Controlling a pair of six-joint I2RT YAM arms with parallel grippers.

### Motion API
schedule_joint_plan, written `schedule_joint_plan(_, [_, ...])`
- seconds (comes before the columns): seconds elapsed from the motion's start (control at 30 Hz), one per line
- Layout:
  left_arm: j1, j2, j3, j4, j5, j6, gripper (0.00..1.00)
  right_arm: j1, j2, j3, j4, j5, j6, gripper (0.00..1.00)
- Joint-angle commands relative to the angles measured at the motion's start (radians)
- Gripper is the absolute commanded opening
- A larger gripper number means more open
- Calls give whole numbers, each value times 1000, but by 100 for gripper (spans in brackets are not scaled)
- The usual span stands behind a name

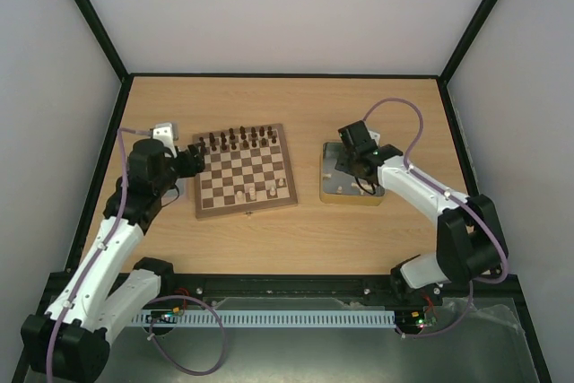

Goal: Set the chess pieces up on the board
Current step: Pick up the chess piece from the storage box.

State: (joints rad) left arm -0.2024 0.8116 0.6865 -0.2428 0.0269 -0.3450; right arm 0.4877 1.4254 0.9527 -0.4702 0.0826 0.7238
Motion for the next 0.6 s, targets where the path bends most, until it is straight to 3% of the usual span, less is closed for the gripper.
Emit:
schedule_joint_plan(0.0, [5, 28, 20, 58, 41, -10, 79, -61, 52, -14, -91, -6, -72, 53])
schedule_joint_plan(0.27, [5, 64, 18, 78, 54, 0, 79, -74, 127, -3, -124, -207, -167, 53])
schedule_joint_plan(0.57, [5, 59, -8, 96, 61, -6, 79, -30, 127, -20, -150, -234, -216, 48])
